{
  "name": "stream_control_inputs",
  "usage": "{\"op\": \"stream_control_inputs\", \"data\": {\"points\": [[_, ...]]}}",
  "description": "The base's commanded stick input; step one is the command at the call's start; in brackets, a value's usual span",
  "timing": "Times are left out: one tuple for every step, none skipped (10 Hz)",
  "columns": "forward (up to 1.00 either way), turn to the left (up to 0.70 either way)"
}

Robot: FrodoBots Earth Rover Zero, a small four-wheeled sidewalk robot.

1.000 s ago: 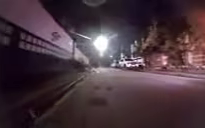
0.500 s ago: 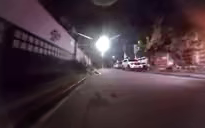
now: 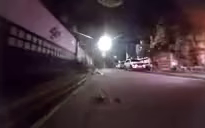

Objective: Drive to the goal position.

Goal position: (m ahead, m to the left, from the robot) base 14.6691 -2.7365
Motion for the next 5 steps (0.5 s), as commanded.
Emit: {"op": "stream_control_inputs", "data": {"points": [[0.70, -0.35], [0.70, -0.34], [0.70, -0.33], [0.70, -0.13], [0.70, 0.00]]}}
